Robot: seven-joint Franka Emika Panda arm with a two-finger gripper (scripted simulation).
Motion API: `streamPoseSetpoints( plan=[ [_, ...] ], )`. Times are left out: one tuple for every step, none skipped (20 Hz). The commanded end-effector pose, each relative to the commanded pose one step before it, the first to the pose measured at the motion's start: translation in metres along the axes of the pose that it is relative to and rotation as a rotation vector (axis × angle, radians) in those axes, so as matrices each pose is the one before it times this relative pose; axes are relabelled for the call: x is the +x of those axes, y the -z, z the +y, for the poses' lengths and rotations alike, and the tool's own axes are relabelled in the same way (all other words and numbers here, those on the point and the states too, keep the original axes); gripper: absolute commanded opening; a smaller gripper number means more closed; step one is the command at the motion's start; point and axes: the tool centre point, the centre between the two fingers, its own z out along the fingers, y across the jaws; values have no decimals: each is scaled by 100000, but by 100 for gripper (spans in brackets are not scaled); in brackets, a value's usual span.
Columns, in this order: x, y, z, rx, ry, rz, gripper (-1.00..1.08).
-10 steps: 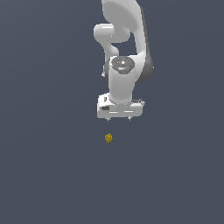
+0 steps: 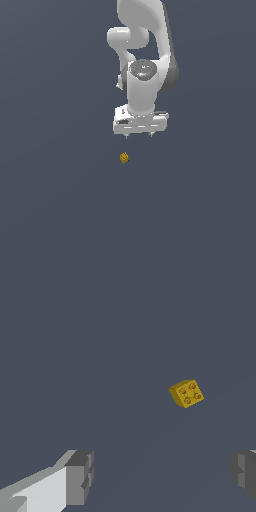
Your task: Pick up the object and move it to a goal position.
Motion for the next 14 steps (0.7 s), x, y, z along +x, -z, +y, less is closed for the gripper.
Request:
streamPoseSetpoints(
  plan=[
    [82, 339, -401, 675, 35, 249, 100],
    [-1, 35, -25, 65, -70, 21, 100],
    [-8, -26, 23, -62, -19, -25, 100],
    [-3, -56, 52, -94, 96, -31, 100],
    [9, -55, 66, -56, 187, -11, 100],
    [22, -62, 57, -48, 313, -1, 100],
    [32, -74, 66, -42, 429, 8, 100],
    [42, -91, 81, -47, 546, 13, 100],
    [49, -113, 102, -61, 667, 13, 100],
    [55, -140, 127, -82, 786, 10, 100],
    [60, -165, 149, -102, 908, 7, 100],
    [64, -189, 174, -118, 1017, 5, 100],
    [68, -211, 191, -129, 1131, 3, 100],
    [71, -230, 209, -136, 1243, 4, 100]
  ],
)
